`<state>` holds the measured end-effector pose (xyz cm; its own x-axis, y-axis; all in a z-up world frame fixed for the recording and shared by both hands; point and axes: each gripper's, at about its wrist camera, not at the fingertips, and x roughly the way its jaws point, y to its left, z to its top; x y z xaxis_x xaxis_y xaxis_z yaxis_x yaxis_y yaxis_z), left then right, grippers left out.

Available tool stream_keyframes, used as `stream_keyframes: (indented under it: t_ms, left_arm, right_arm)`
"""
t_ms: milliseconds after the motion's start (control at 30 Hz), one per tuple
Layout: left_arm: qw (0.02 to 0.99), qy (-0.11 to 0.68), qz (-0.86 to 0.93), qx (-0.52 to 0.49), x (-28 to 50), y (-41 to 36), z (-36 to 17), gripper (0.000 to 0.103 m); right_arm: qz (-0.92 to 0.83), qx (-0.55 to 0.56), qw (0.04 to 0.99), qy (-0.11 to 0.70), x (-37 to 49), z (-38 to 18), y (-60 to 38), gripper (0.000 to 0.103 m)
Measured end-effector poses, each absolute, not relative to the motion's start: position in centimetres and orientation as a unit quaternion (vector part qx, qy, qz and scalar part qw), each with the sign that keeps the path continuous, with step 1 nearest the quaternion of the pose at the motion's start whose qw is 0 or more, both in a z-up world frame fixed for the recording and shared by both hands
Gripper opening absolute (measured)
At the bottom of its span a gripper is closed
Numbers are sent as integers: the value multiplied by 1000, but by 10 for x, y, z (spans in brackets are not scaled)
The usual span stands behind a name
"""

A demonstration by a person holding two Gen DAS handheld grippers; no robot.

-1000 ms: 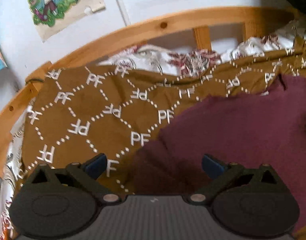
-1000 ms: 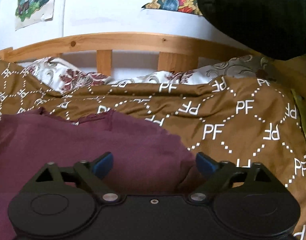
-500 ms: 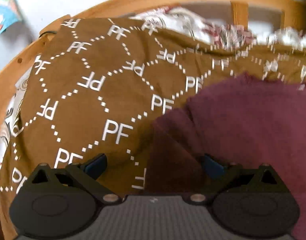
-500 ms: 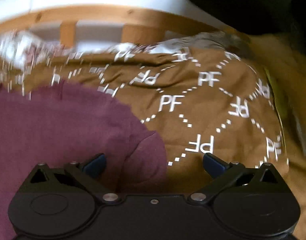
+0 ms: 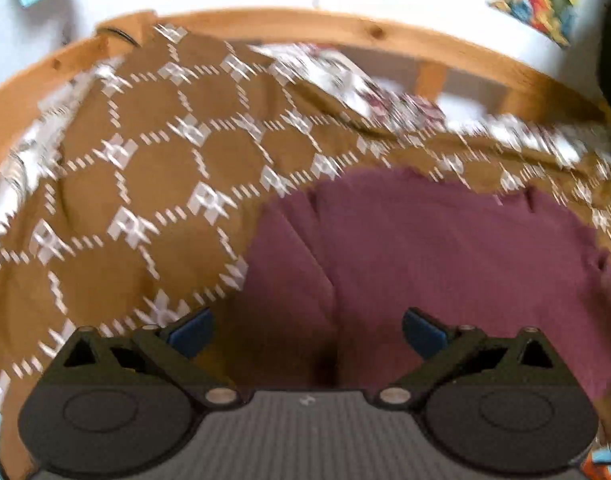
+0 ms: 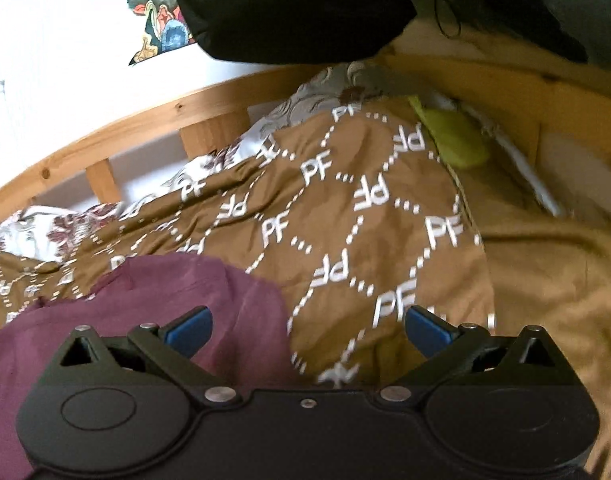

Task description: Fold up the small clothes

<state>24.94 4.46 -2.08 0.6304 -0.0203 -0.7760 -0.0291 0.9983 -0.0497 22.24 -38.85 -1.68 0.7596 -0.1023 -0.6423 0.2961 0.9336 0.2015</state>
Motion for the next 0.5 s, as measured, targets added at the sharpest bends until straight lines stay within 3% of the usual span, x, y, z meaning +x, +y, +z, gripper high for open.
stream_keyframes:
  t_ms: [200, 333, 500]
  left_arm:
    - [883, 464, 45, 58, 252, 27, -47, 102]
    - [867, 494, 65, 27, 260, 39, -59, 103]
    - [850, 519, 71, -50, 261, 66, -67, 103]
  right_arm:
    - [-54, 92, 907, 408, 202, -44, -365, 102]
    - [-37, 30, 887, 460, 202, -65, -350, 102]
    - [-46, 57, 878, 473, 208, -73, -357, 103]
